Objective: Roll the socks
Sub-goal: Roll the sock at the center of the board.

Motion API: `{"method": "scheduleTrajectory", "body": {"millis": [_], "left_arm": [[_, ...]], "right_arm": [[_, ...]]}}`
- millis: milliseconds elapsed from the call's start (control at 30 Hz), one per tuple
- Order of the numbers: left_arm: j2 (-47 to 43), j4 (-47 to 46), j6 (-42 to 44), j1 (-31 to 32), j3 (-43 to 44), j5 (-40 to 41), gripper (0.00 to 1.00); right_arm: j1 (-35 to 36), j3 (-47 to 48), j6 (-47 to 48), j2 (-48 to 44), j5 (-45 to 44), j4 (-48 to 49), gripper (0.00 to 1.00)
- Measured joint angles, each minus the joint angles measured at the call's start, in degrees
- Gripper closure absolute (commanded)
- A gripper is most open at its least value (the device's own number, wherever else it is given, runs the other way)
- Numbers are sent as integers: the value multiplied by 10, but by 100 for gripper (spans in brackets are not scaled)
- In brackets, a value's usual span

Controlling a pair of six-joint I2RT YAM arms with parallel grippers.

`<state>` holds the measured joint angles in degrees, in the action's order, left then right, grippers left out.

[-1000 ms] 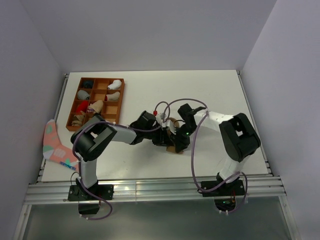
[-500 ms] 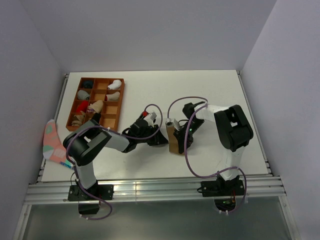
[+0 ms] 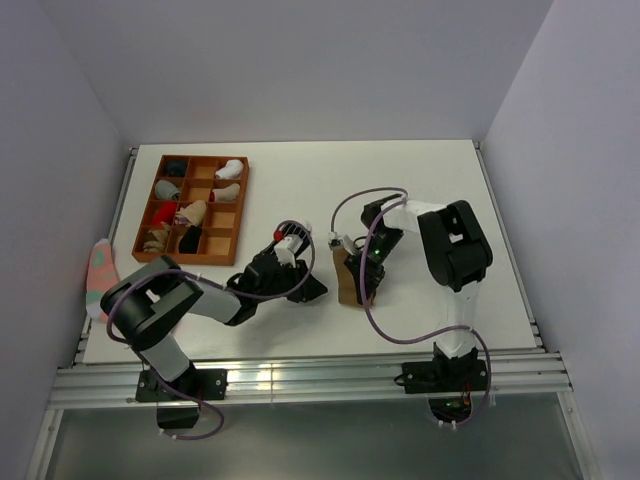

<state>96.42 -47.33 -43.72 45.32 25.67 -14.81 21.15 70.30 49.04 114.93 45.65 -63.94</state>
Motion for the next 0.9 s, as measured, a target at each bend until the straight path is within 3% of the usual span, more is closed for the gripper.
{"method": "scheduleTrajectory", "body": {"millis": [400, 900], "left_arm": [[-45, 28, 156, 52, 71, -12, 52], [83, 29, 200, 52, 131, -68, 50]], "right_arm": [[-1, 103, 25, 88, -9, -104, 82], [-2, 126, 31, 111, -9, -129, 83]]}}
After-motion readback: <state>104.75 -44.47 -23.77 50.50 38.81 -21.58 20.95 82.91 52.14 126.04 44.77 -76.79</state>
